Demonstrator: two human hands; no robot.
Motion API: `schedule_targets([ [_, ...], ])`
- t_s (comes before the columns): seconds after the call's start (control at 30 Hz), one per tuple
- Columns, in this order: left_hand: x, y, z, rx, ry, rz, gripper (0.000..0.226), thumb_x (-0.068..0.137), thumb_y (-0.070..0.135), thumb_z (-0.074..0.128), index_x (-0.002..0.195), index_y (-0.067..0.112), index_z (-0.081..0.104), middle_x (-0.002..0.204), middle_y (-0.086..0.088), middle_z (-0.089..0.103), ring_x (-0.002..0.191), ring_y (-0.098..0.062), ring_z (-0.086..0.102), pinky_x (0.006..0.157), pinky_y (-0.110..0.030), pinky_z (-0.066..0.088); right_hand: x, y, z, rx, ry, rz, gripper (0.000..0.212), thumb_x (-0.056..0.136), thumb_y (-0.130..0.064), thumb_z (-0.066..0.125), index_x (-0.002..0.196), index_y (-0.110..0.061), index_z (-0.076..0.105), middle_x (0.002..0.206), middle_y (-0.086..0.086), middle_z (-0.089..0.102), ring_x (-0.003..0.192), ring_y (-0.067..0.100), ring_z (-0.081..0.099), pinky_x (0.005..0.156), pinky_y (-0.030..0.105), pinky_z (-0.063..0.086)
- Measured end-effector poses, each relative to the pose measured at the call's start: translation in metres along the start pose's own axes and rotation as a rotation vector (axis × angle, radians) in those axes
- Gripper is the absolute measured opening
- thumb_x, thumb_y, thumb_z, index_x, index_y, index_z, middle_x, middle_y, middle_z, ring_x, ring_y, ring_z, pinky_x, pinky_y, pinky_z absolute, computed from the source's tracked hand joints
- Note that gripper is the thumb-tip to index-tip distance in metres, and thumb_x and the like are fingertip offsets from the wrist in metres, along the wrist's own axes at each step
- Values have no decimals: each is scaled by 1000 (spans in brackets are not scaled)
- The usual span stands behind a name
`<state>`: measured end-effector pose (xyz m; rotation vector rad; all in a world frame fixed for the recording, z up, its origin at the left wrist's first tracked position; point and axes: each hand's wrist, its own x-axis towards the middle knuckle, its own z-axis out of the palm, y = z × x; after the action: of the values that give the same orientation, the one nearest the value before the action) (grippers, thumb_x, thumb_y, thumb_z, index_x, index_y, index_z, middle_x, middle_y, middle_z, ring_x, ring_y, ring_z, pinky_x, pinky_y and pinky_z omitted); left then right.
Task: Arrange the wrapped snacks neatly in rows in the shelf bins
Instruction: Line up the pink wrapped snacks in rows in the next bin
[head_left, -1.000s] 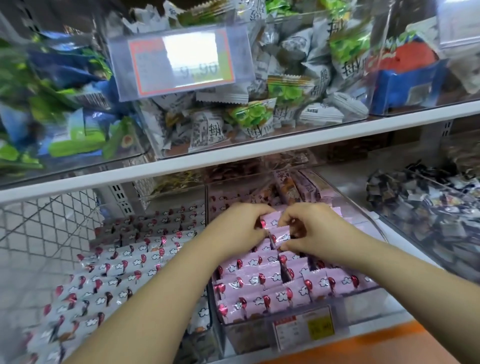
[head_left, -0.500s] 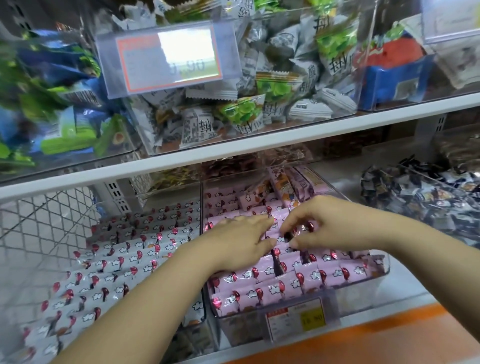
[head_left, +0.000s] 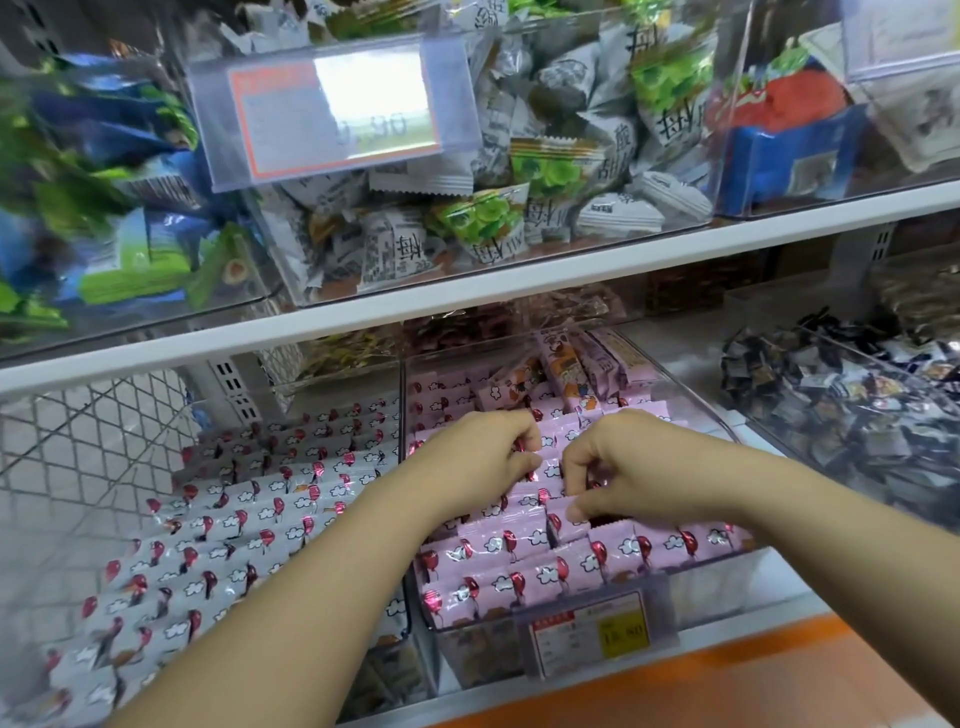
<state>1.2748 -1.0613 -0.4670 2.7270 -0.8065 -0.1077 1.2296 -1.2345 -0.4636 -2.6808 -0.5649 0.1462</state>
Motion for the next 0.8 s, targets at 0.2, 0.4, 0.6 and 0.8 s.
schedule_targets([
  [0.2,4,0,-1,76,28,33,15,96,28,52,84,20,49,77,8,51,76,-15,48,67,-31,41,-1,2,6,18,97,-38,15,80,-30,73,72,-19,69,70,-6,68,61,3,54,57,10,37],
  [0.4,4,1,-7,142,29,59,18,99,27,47,83,18,44,83,4,50,77,-18,46,63,-30,33,0,3,11,163,160,-16,17,78,-28,76,65,-20,68,56,-10,60,53,1,49,54,11,37],
  [0.6,1,1,-2,246,-55,31,16,98,34,44,84,27,43,74,10,49,77,-18,44,69,-30,27,-1,-1,7,142,2,-3,23,80,-37,72,62,-23,67,60,-3,64,51,1,47,54,13,37],
  [0.8,-5,-1,-8,-5,-38,3,10,95,32,50,89,29,57,77,16,58,74,-9,54,69,-29,46,-12,-4,-10,189,-5,-21,38,91,-39,56,63,-13,60,52,-2,50,46,14,43,49,22,38],
])
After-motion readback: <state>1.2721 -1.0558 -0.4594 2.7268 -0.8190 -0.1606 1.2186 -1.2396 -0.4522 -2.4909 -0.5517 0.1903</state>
